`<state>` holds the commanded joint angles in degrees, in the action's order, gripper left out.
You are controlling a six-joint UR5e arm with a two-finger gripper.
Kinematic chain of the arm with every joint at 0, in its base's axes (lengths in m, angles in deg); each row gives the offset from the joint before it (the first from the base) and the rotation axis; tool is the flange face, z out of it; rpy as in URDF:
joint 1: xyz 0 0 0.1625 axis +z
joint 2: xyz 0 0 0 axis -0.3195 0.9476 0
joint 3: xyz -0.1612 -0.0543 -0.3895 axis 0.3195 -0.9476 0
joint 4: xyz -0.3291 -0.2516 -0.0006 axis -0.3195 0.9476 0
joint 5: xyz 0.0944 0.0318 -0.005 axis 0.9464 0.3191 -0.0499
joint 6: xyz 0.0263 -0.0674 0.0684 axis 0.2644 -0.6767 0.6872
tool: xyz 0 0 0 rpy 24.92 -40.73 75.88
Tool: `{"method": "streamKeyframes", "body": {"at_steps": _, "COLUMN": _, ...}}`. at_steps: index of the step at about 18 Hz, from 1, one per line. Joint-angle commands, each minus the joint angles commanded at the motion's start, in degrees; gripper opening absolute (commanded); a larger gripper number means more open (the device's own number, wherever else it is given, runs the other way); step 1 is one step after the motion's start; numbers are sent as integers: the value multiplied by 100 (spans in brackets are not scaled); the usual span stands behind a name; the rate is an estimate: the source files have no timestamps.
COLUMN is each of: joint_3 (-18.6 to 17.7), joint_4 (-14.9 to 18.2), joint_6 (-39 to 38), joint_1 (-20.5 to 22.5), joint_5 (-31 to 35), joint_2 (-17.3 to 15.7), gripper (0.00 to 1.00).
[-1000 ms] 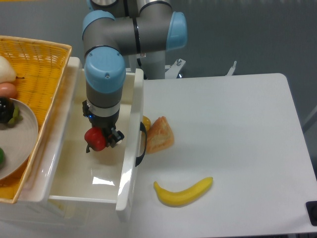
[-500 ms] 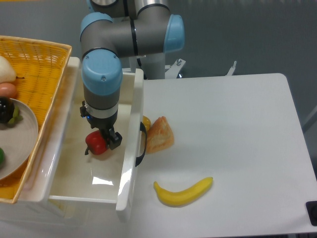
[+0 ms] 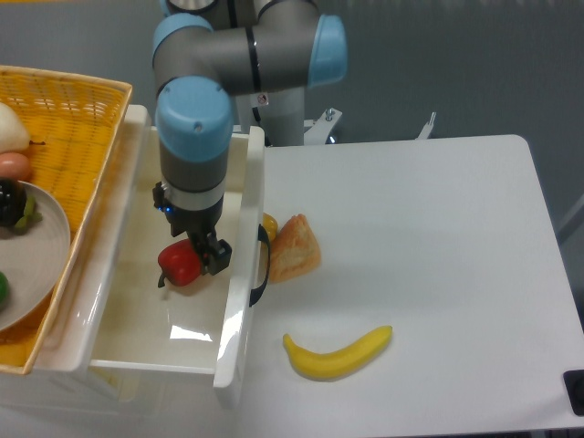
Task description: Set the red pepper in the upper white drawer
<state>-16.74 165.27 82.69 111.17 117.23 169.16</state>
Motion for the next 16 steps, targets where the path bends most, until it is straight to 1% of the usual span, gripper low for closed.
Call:
{"method": "streamKeyframes", "body": {"at_steps": 2, "joint_3": 0, "joint_4": -17, "joint_6": -70, "joint_1": 132, "joint_5": -316, "joint_2": -123, "gripper": 80}}
{"method": "streamKeyframes", "body": {"at_steps": 4, "joint_3": -9, "joint_4": -88, "joint_6": -157, "joint_1": 185, "joint_5": -633, "joint_2": -246, "gripper": 80}}
{"method": "streamKeyframes", "body": {"at_steps": 5, "joint_3": -9, "joint_4": -114, "joint_6": -271, "joint_1": 186, "joint_5": -687, "joint_2": -299, "gripper": 80}}
{"method": "streamKeyframes", "body": {"at_steps": 6, "joint_3": 0, "joint_4": -123, "joint_6": -368, "joint_1": 194, "joint_5": -704, "joint_2": -308, "gripper": 80}}
{"method": "streamKeyframes", "body": {"at_steps": 9, "joint_3": -9, "joint_4": -299, "joint_6": -597, "joint_1": 212, "joint_5": -897, "joint_2": -317, "gripper": 80}}
{"method": "streamKeyframes", "body": {"at_steps": 10, "joint_3": -9, "joint_4": -508, "joint_6": -928, "joint_1": 325, "joint_5": -933, "joint_2": -326, "gripper": 82}}
{"method": "streamKeyframes", "body": {"at_steps": 11, "joint_3": -9, "joint_4": -658, "joint_6": -1088, "joint_1": 370, "joint_5": -933, "joint_2": -317, "gripper": 89}}
{"method": "streamKeyframes", "body": {"at_steps": 12, "joint_3": -17, "joint_4": -764, "joint_6": -1203, "joint_1": 457, "joint_5": -916, "joint_2": -317, "gripper": 96}}
{"method": "streamKeyframes", "body": {"at_steps": 13, "joint_3": -17, "joint_4": -773, "joint_6": -1291, "joint_1": 580, "joint_5": -907, "joint_2": -317, "gripper": 100}}
{"method": "streamKeyframes", "body": {"at_steps": 16, "joint_3": -17, "joint_4": -773, "joint_6": -1572, "joint_1": 1142, "joint_5": -889, "joint_2": -475, "gripper": 100}}
